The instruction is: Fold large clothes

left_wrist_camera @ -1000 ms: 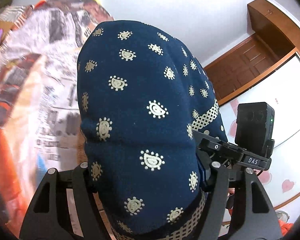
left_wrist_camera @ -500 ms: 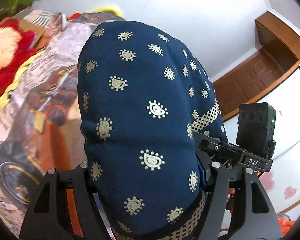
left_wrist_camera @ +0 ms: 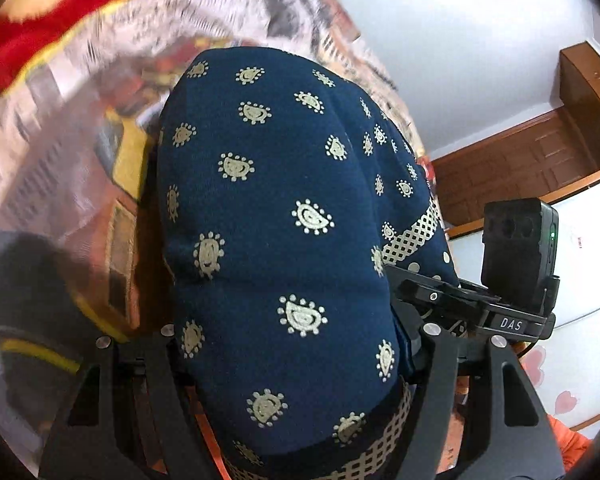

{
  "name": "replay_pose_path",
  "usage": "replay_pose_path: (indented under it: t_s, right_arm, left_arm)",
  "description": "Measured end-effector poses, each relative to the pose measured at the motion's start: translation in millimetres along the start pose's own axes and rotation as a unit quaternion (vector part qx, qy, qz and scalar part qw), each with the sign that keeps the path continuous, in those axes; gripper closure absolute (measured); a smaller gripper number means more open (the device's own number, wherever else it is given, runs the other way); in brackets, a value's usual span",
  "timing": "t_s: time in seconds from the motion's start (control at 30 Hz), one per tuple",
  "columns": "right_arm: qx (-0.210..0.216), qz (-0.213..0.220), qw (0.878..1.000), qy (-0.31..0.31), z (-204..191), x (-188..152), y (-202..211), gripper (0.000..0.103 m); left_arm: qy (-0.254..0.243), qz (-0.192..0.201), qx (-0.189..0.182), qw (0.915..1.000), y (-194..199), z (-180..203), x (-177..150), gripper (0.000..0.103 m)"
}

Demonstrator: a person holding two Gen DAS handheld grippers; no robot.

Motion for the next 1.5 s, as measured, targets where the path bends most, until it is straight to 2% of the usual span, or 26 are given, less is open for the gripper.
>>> replay_pose_path:
  t_s: [0.2, 0.43, 0.53, 0.67, 0.87, 1.0, 1.07, 1.17, 1.3, 1.4, 1.5]
  right_arm:
    - [-0.010, -0.020, 1.000, -0.015, 25.2, -4.8, -21.2, 0.061]
    - [-0.020, -0.028, 0.999, -0.017, 26.8, -13.8, -24.4, 0.060]
    - [-0.023, -0.029, 0.999, -0.026, 27.7, -14.5, -24.9, 0.056]
    - [-0.036, -0.035, 0.998, -0.035, 28.4, -18.5, -19.3, 0.045]
    - [-0.091, -0.039, 0.995, 0.025, 19.9, -29.9, 7.7, 0.039]
    - [-0.130, -0.021, 0.989, 0.065, 7.2, -35.6, 31.0, 0.039]
    - [-0.142, -0.005, 0.986, 0.088, -0.9, -38.3, 41.5, 0.039]
    - [-0.152, 0.015, 0.980, 0.125, -18.9, -40.0, 49.3, 0.038]
    - [-0.166, 0.007, 0.974, 0.156, -33.9, -40.8, 31.8, 0.033]
    - [-0.172, -0.008, 0.972, 0.161, -31.7, -43.6, 13.4, 0.033]
    - [-0.194, -0.032, 0.967, 0.164, -21.0, -48.9, -4.0, 0.033]
  left_arm:
    - [-0.027, -0.007, 0.011, 0.9995, -21.4, -8.4, -2.5, 0.034]
    - [-0.042, -0.006, 0.041, 0.9983, -28.3, -10.5, -7.1, 0.033]
    - [-0.034, -0.010, 0.056, 0.9978, -29.1, -4.5, 1.9, 0.032]
    - [-0.030, -0.012, 0.086, 0.9958, -19.3, 2.6, 2.6, 0.032]
    - [-0.034, -0.005, 0.128, 0.9912, -4.4, 12.2, -0.2, 0.032]
    - [-0.040, 0.001, 0.149, 0.9880, 3.7, 16.5, -1.5, 0.032]
    - [-0.053, 0.009, 0.163, 0.9851, 9.9, 19.4, -5.3, 0.032]
    - [-0.097, 0.036, 0.190, 0.9763, 28.9, 33.1, -13.6, 0.032]
    - [-0.132, 0.081, 0.212, 0.9648, 56.3, 50.2, -29.1, 0.032]
    - [-0.143, 0.075, 0.231, 0.9595, 48.1, 52.8, -41.1, 0.032]
    - [-0.163, 0.060, 0.262, 0.9493, 24.2, 52.0, -52.4, 0.032]
Point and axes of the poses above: each gripper's, at about its wrist camera, not at the fingertips, and y roughly against the way its jaws point, z to its right, x to its top, the point moved 6 cm from there along -y, roughly the way its jaws point, and after that the axes turned 8 degrees about -z, right-handed, at the moved point
